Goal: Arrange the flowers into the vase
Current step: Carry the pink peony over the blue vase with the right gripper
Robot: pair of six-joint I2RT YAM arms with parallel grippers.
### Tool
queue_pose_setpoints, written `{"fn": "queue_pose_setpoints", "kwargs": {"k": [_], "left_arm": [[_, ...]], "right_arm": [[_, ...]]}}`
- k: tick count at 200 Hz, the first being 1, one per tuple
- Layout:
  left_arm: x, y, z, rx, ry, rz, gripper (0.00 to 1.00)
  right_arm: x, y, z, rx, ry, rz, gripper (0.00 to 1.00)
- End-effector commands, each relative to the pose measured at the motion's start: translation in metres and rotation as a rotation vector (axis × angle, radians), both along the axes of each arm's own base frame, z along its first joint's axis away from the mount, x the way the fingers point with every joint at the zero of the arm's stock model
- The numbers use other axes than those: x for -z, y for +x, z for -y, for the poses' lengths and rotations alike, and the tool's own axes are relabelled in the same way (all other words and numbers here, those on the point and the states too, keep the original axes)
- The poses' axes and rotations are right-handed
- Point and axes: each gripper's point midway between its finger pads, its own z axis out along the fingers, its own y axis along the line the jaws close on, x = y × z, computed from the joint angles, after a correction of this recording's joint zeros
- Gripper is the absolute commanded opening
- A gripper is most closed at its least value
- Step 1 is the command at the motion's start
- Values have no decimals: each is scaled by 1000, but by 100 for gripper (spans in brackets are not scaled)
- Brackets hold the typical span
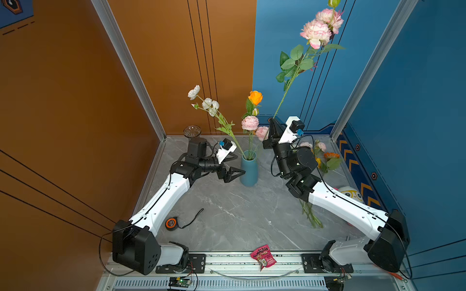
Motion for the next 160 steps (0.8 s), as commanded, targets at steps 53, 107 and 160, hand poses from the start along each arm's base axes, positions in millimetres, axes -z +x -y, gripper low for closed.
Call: {"fn": "queue_pose_setpoints", "kwargs": {"k": [53, 107, 160], "left_arm": [[-19, 1, -2, 18, -49, 22, 98], [-20, 2, -2, 21, -59, 10, 98], [-20, 3, -2, 19, -59, 9, 98]], "right_arm": [[11, 7, -6, 186, 64, 143, 0], [48, 8, -15, 206, 26, 127, 0], [94, 12, -26, 188, -5, 60, 0]]}}
